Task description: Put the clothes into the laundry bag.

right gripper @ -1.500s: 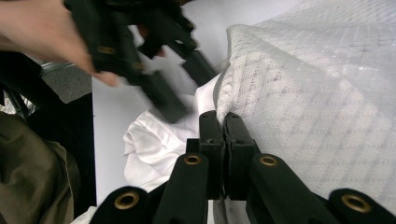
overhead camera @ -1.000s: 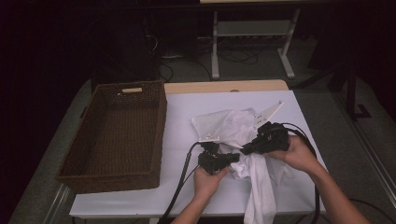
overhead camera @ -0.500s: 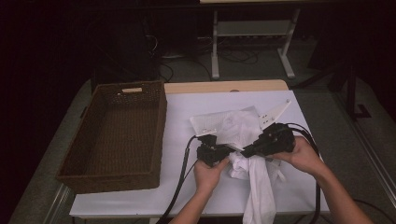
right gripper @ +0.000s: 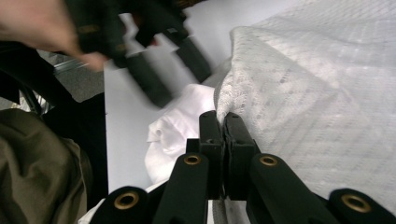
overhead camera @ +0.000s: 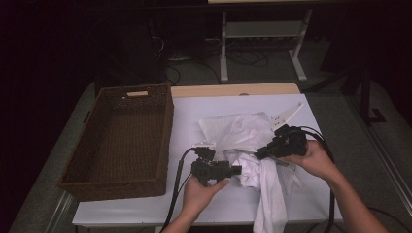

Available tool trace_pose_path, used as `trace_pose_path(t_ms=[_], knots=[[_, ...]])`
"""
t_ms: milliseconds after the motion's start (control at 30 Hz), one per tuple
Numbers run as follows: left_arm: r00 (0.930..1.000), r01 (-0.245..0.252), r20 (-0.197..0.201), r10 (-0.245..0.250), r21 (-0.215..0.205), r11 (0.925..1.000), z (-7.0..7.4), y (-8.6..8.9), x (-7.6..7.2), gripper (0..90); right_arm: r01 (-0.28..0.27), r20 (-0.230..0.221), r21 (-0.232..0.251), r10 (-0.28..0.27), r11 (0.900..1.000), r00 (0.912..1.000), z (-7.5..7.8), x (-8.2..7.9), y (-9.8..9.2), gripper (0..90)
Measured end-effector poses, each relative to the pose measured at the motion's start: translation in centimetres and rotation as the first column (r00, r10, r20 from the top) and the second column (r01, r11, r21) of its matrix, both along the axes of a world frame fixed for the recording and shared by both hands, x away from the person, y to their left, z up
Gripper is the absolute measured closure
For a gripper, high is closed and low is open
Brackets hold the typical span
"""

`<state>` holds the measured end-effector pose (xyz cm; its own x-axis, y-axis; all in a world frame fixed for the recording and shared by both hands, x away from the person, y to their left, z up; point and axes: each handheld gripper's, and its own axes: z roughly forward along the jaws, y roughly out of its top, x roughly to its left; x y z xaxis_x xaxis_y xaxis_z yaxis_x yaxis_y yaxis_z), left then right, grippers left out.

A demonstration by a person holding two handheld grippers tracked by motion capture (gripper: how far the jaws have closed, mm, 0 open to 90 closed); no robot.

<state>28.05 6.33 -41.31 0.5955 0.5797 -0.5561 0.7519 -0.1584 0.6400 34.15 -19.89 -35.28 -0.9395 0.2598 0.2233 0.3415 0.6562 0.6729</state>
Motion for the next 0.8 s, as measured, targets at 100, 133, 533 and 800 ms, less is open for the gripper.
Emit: trace_pose_path(t_ms=[100, 133, 533, 800], knots=[[0.9963, 0.072, -0.045, -0.073, -0.01, 0.9973, -0.5, -1.7, -0.9, 31.9, 0.007, 0.001, -0.008, -0.007, 1.0, 1.0, -0.1, 0.2, 0.1, 87.7], [0.9939, 0.097, -0.052, -0.097, 0.005, 0.9952, -0.8, -2.5, -1.0, 31.7, 0.01, -0.002, -0.011, -0.01, 1.0, 0.9999, -0.2, 0.2, 0.1, 87.8], [0.9788, 0.145, -0.14, -0.149, -0.043, 0.9885, -3.0, -7.7, 0.0, 30.5, 0.02, 0.0, -0.029, -0.02, 0.999, 0.9998, -0.4, 0.5, -0.5, 87.7], [0.9749, 0.179, -0.125, -0.184, -0.048, 0.9826, -2.1, -6.8, -0.5, 28.7, 0.034, -0.001, -0.02, -0.034, 0.999, 0.9994, -0.7, 0.5, -0.9, 87.7]])
